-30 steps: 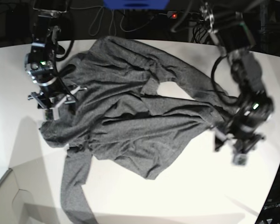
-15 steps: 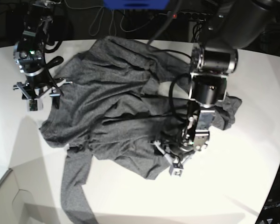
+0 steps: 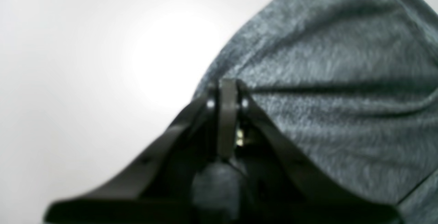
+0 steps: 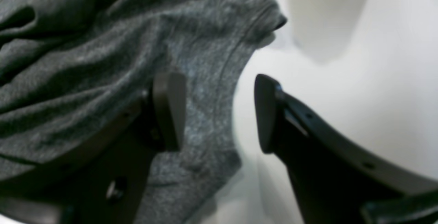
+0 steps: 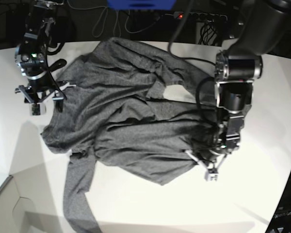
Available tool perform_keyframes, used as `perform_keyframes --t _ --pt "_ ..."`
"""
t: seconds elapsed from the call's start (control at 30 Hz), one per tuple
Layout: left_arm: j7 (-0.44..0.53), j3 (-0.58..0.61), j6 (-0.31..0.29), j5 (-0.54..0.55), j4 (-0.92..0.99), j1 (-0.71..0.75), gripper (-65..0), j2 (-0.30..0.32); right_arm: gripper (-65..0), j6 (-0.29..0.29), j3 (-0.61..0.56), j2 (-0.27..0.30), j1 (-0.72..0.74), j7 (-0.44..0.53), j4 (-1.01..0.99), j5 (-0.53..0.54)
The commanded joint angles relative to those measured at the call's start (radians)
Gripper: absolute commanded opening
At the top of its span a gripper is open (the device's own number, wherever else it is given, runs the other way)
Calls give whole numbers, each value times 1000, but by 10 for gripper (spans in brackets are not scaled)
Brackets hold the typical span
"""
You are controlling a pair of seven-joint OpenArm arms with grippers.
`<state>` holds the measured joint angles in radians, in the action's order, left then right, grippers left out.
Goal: Layout the t-shirt on the table in an organized manner, then fold the t-shirt properly
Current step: 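Grasp the shirt hem corner with the left gripper and pull it outward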
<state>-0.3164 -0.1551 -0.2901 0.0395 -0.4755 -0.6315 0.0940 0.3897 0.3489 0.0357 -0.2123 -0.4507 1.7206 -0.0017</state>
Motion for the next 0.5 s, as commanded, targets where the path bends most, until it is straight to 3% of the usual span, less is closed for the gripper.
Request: perform_keyframes --t 0.0,0.47 --pt "-34 -22 19 -20 -4 -15 -650 33 -323 2 5 10 7 22 3 6" --pt "-63 -292 13 -19 -82 -12 -650 189 -323 2 0 57 34 22 -37 6"
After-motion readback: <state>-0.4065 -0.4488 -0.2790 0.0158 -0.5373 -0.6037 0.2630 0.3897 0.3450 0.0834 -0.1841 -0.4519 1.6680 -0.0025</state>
